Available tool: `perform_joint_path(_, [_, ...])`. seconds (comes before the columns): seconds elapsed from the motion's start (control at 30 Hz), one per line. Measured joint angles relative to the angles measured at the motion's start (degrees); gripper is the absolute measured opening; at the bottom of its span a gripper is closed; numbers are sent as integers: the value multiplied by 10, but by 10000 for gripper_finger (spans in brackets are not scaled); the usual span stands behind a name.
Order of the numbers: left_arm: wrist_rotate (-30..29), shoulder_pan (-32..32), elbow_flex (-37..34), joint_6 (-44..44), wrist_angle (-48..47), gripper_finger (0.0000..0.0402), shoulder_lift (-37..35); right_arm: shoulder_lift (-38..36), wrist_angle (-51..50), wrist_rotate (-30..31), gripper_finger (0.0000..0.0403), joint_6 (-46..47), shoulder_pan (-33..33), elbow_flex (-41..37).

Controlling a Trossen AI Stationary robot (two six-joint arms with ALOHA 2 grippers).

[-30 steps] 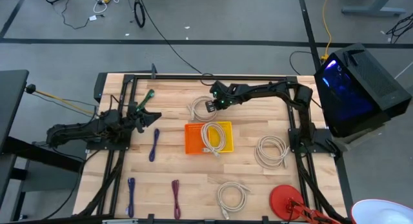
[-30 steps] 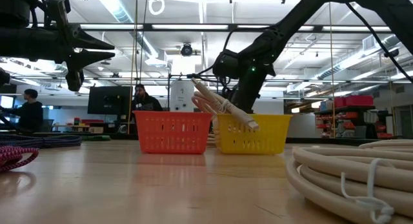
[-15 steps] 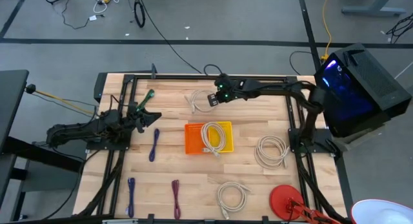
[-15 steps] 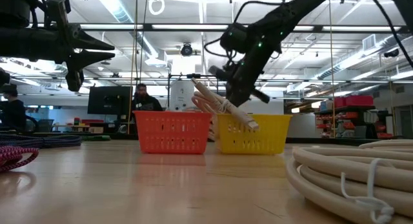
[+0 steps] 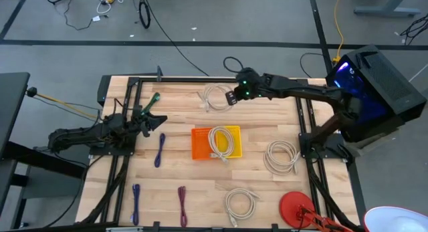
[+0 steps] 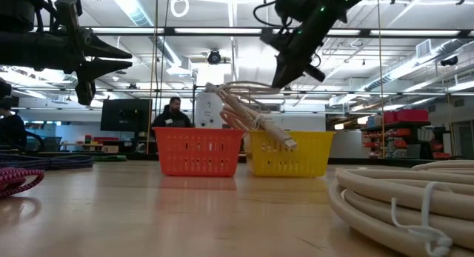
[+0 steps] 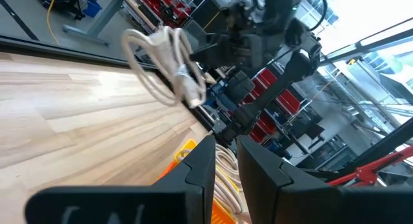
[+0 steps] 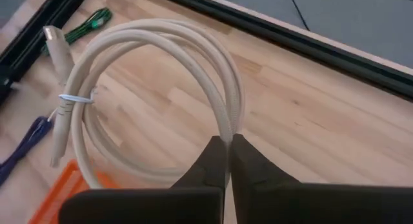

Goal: Pick & Place USB Port
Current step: Put the brown HDMI cable into the yellow bin

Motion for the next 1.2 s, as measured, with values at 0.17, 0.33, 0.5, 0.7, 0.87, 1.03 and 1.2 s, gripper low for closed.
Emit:
perform_joint_path(0.17, [0,0,0,0,0,69,0,-32,-49,-4,0,-8,20,0])
perform_joint_path(0.33, [0,0,0,0,0,69,0,-48,-67,-16,0,-10,49,0])
perform_joint_path(0.5, [0,0,0,-2,0,69,0,-51,-82,-24,0,-5,85,1])
perform_joint_path(0.7, [0,0,0,-3,0,69,0,-53,-123,-21,0,10,128,1])
perform_joint_path(0.87, [0,0,0,-6,0,69,0,-62,-130,-16,0,26,162,1])
perform_joint_path(1.03, [0,0,0,-6,1,69,0,-73,-138,-3,0,50,203,1])
perform_joint_path(1.2, [0,0,0,-7,1,69,0,-77,-158,25,0,72,230,1])
